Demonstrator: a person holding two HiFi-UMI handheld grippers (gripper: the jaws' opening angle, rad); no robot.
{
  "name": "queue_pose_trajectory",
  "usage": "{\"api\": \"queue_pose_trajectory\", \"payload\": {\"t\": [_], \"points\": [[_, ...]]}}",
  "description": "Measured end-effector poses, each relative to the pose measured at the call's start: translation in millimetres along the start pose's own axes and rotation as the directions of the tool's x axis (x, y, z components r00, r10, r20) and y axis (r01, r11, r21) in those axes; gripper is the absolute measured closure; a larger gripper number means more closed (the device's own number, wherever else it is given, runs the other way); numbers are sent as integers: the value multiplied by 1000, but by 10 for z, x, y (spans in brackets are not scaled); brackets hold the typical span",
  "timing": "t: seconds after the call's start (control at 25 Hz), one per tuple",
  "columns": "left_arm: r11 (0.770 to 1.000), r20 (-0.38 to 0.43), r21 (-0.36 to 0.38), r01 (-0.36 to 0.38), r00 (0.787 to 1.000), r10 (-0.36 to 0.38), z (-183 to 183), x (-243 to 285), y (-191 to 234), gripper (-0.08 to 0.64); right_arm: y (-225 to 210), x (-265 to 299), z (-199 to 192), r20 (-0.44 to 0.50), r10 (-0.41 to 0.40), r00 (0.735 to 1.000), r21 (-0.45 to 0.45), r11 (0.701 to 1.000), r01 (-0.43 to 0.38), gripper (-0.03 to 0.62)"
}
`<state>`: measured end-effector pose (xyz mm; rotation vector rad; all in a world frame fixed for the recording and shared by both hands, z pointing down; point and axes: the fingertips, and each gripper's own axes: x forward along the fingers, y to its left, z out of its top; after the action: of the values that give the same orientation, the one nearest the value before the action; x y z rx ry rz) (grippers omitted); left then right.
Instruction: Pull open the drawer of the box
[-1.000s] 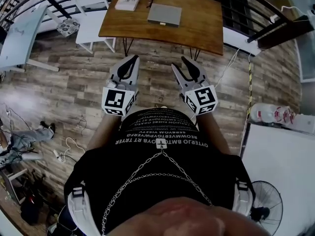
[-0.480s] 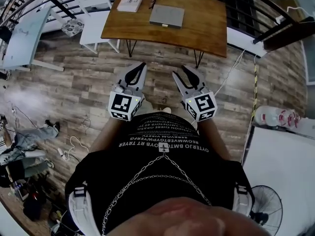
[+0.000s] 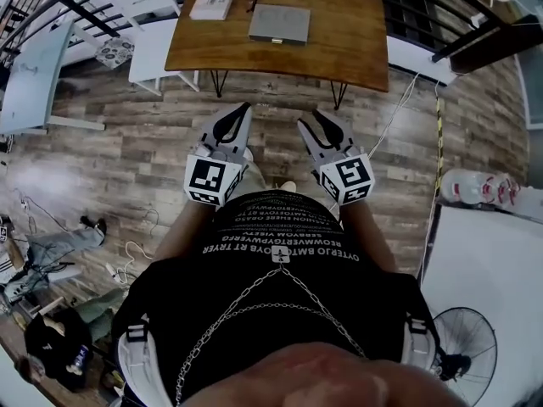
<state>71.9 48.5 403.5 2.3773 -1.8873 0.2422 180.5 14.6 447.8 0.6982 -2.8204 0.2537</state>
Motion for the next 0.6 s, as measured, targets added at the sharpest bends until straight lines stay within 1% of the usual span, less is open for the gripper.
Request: {"api": "queue_pose_trajectory", "payload": {"t": [0.16, 0.44, 0.6], "points": [[1000, 0, -12, 16, 1000, -16, -12, 126, 181, 555, -15, 182, 41, -25, -4, 1000, -7, 1000, 3, 455], [999, 9, -7, 48, 999, -48, 32, 367, 566, 555, -171, 529, 159, -12, -54, 998, 7, 999, 54, 454], [998, 12, 16, 62, 998, -63, 89, 552, 803, 555, -275, 753, 324, 5, -84, 996, 4, 996, 84, 454]]}}
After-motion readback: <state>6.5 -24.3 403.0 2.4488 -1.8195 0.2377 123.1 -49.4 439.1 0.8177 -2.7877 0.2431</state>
